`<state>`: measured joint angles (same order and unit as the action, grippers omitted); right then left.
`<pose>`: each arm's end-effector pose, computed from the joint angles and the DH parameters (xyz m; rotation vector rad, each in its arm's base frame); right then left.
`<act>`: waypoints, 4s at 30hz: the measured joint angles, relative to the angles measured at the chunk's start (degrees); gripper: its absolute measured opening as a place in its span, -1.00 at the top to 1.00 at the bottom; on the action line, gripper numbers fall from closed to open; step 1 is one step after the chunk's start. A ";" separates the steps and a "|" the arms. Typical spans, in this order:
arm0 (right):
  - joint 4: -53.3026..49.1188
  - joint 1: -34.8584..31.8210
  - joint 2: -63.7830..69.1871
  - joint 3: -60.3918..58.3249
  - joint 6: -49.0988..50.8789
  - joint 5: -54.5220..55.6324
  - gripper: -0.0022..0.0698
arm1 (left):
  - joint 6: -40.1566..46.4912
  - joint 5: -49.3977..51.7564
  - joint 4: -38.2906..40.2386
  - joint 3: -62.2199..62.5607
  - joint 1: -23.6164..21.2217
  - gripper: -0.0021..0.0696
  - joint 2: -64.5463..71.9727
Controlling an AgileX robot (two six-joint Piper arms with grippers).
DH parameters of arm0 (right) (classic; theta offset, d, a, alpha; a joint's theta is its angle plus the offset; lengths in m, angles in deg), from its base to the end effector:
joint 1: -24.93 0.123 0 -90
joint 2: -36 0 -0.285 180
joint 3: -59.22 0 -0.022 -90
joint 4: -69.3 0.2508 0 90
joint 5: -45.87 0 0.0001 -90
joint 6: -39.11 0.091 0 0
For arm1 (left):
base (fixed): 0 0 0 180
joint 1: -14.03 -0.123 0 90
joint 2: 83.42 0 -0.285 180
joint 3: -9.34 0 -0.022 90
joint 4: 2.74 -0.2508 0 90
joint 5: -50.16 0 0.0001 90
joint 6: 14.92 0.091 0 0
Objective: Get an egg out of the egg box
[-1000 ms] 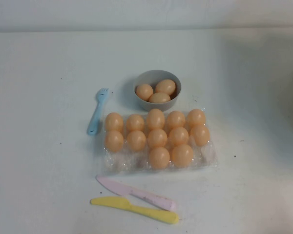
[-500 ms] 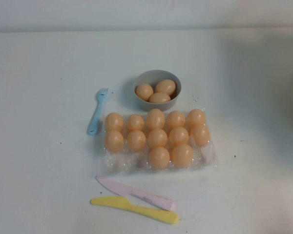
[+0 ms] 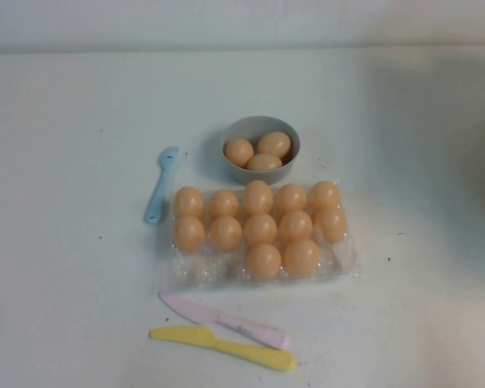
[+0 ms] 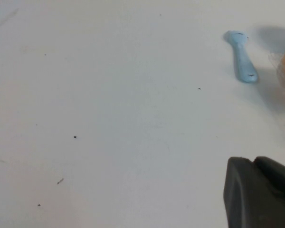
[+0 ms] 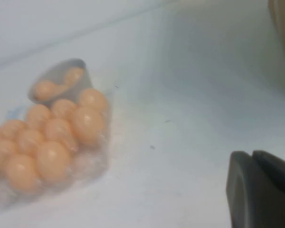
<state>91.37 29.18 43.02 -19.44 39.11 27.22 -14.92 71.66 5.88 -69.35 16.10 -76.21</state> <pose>0.0526 0.0149 0.1782 0.1785 1.8081 0.4222 0.0524 -0.0069 0.1717 -0.0594 1.8728 -0.1729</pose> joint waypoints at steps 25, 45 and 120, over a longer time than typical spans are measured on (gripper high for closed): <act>38.57 0.00 0.00 0.00 0.00 16.26 0.99 | 0.00 0.00 0.00 0.00 0.00 0.95 0.00; 61.68 0.00 0.00 0.00 -5.57 14.97 0.99 | 0.00 0.00 0.00 0.00 0.00 0.95 0.00; -17.72 22.82 117.61 99.88 -4.83 -46.38 -0.11 | 0.00 0.00 -0.10 0.00 0.00 0.95 0.00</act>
<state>73.66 52.01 160.63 80.44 34.28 -19.16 -14.92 71.66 5.78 -69.35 16.10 -76.21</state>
